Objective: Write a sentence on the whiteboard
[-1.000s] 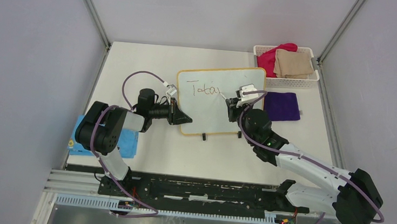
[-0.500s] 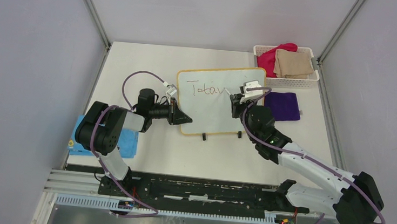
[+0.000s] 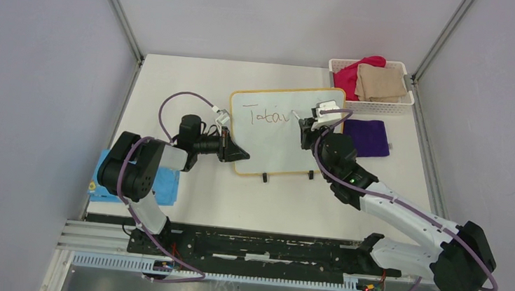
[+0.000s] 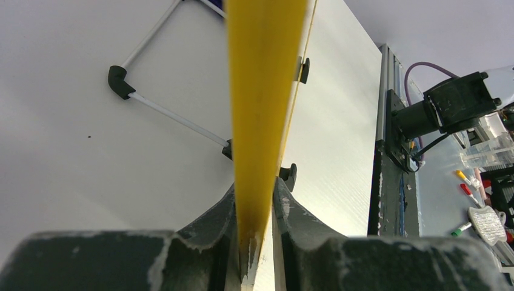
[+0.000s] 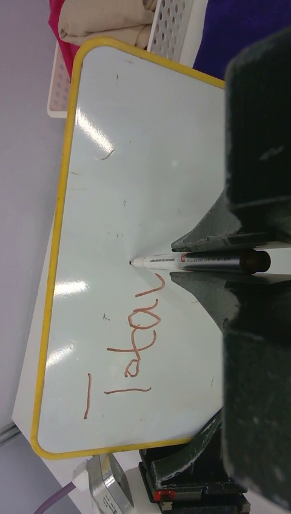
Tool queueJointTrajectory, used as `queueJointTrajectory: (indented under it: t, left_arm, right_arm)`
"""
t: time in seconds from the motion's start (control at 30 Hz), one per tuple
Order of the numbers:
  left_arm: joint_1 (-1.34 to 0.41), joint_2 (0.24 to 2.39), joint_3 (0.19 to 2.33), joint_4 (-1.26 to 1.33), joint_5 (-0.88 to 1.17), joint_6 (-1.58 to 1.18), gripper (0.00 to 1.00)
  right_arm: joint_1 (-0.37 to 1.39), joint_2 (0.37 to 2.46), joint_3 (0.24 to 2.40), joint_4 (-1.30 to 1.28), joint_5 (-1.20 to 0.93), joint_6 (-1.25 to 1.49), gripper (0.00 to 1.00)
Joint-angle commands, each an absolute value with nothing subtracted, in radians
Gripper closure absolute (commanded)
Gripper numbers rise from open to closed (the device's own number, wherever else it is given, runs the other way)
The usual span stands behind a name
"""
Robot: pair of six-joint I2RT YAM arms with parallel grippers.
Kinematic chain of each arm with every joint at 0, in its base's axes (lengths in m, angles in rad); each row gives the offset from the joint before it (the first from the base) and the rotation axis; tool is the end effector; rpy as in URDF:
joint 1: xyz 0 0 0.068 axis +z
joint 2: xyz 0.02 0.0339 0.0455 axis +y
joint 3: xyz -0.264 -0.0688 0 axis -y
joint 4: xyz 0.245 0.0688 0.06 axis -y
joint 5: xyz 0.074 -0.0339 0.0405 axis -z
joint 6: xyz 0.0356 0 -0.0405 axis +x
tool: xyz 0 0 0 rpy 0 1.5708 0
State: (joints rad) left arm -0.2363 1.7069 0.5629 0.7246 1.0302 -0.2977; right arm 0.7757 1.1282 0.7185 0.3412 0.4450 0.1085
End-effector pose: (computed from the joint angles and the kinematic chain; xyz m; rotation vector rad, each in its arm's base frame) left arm 0.2808 -0.0990 0.1393 0.6370 1.9131 -1.3575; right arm 0.1974 0.1721 0.3022 -0.2053 1.6289 0.3132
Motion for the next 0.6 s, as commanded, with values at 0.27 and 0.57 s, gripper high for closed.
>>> queueJointTrajectory:
  t: [0.27, 0.57]
  left_arm:
    - [-0.259, 1.720, 0.561, 0.587, 0.945, -0.224, 0.98]
    - [-0.259, 1.721, 0.561, 0.585, 0.943, -0.224, 0.98]
  right_arm:
    - [0.771, 1.121, 0.677, 0.364, 0.409, 0.159, 1.00]
    - [0.772, 1.089, 0.602, 0.357, 0.371, 0.198, 1.00]
